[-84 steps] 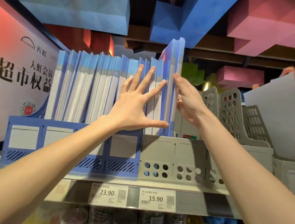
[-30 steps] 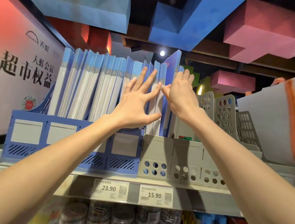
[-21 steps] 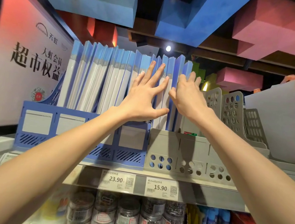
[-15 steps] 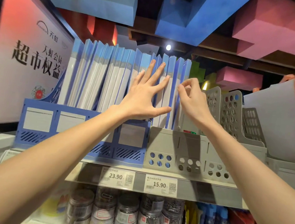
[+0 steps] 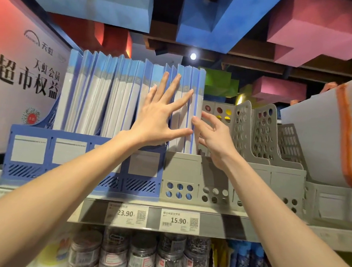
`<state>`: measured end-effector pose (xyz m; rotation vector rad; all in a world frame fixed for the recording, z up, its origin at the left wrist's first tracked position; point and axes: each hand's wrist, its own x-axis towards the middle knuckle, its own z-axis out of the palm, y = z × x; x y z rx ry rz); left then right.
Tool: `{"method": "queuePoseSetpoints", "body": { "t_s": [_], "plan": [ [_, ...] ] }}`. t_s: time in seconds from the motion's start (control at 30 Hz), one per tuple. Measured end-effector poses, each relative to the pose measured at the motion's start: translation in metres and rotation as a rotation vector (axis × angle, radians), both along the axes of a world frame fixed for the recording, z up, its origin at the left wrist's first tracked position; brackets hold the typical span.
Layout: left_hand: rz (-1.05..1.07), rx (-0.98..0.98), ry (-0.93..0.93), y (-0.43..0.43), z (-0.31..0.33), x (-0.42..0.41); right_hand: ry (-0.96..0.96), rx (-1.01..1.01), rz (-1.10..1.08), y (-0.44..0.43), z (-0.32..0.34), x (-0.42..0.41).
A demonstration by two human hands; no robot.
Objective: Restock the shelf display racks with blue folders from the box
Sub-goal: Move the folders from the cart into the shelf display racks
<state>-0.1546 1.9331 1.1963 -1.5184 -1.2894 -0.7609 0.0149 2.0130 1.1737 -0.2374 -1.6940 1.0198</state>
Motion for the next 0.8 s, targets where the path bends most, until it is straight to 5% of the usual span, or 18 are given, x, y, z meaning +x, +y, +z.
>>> {"method": "queuePoseSetpoints", "body": {
  "t_s": [0.17,0.37,0.57,0.8],
  "plan": [
    [-0.02,-0.047,-0.054,-0.008,-0.007,0.008,-0.054,0.074,-0.152,-0.007,-0.005,0.015],
    [-0.433,-0.012,-0.488,-0.046,-0.03,0.033,0.088,0.401,-0.596,-0.032,-0.013,0.031],
    [-0.426,0.173,-0.711,-0.125,-0.073,0.021,0.167,0.473,-0.241,-0.09,-0.046,-0.012],
    [-0.274,0.269,-0.873,-0.237,-0.133,-0.005,0.181,0.335,0.176,-0.187,-0.102,-0.096]
  ]
}}
